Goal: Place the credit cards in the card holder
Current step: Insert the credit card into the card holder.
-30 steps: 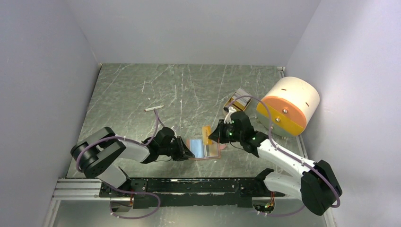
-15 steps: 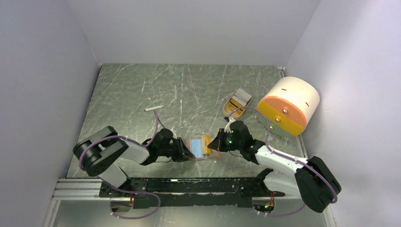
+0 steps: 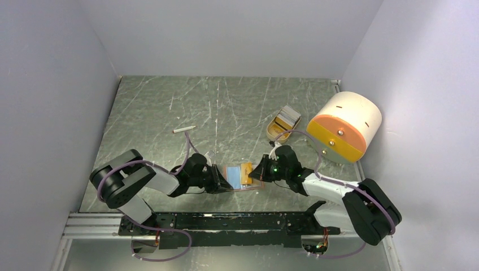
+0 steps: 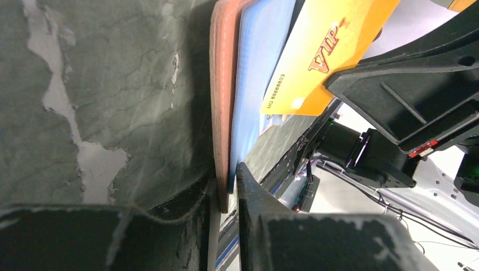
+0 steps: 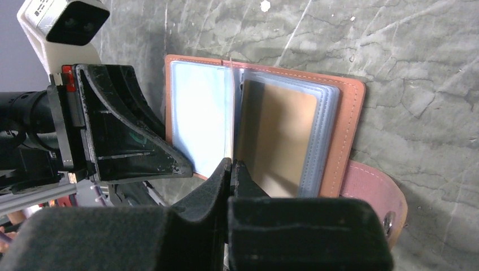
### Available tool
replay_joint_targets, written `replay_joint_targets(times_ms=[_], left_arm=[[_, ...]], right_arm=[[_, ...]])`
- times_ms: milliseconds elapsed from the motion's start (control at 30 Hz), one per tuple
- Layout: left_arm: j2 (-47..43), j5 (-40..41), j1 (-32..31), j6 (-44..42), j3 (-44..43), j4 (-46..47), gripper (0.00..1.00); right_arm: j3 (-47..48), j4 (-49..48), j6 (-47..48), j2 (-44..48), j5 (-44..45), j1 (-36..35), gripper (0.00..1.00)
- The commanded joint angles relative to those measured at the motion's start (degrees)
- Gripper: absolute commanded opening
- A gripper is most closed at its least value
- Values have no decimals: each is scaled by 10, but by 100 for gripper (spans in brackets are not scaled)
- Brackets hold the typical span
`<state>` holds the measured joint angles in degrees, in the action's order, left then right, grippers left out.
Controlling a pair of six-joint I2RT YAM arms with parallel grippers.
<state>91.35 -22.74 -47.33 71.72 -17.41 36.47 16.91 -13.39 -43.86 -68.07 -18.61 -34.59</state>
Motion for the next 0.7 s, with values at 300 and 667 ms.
replay_joint_targets(times_ms=[300, 667], left_arm=[[29, -13, 1, -24, -2, -11, 20], [31, -14, 1, -26, -4, -15, 20]], right_arm=[[-32, -84, -34, -37, -51, 4, 0], [-56, -145, -73, -60, -107, 17, 0]])
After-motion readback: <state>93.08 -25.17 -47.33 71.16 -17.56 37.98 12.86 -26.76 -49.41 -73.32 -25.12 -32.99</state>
